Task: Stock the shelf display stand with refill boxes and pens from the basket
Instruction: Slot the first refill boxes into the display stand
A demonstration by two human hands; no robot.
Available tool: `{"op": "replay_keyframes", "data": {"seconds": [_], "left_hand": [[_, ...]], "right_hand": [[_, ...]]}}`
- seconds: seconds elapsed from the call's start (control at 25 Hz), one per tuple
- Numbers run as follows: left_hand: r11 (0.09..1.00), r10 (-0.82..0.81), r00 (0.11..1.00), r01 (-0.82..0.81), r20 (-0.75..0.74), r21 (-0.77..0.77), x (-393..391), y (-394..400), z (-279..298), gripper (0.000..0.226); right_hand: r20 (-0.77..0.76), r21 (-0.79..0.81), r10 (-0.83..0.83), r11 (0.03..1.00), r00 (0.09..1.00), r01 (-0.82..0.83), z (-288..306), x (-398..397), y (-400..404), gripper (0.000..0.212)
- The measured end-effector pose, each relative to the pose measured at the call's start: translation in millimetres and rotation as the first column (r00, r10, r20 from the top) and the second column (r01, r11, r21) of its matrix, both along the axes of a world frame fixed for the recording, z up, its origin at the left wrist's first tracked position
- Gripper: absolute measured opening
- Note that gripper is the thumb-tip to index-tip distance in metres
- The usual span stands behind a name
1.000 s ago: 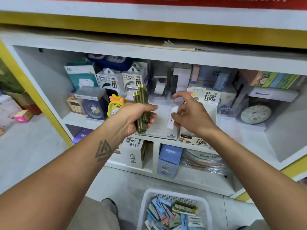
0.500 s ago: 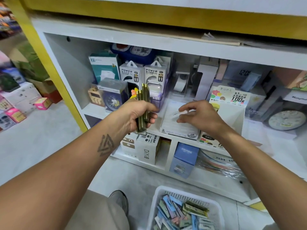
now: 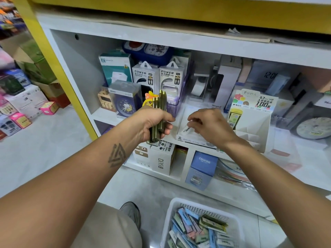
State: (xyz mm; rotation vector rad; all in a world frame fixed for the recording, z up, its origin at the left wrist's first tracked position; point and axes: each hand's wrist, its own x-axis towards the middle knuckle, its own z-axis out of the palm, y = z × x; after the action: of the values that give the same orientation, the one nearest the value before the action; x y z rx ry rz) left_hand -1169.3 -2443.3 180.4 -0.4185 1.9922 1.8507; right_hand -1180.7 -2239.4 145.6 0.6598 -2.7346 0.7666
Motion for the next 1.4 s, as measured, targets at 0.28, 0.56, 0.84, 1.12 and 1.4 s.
{"op": "replay_keyframes", "data": {"seconds": [0.28,0.56,0.84,1.12,1.4], "left_hand": [[1.0,-0.027,1.0,0.028,0.01,-0.013,0,4,0,0.008],[0.999,-0.045,0.999,0.045,0.008,-0.013,0,13,0,0.008],[0.999,-0.047,0.999,0.047,-0.001,-0.008,-2,21,-2,0.01],[0.989,-0.144,0.989,0.143,0.04,0.044,6,41,-2,0.021],[0.911,-0.312,0.946,0.273,0.086,0.309,17,73,8,0.016]], "right_hand": [[0.009,0.128,0.082,0.988,0.997,-0.083,0,7,-12,0.01],[0.089,0.213,0.044,0.975,0.995,-0.062,-2,13,-15,0.024],[0.107,0.661,-0.179,0.748,0.978,0.065,-5,26,10,0.022],[0.127,0.628,-0.136,0.777,0.983,0.026,-5,40,13,0.002],[0.045,0.63,-0.375,0.73,0.926,0.265,30,54,73,0.028]]}}
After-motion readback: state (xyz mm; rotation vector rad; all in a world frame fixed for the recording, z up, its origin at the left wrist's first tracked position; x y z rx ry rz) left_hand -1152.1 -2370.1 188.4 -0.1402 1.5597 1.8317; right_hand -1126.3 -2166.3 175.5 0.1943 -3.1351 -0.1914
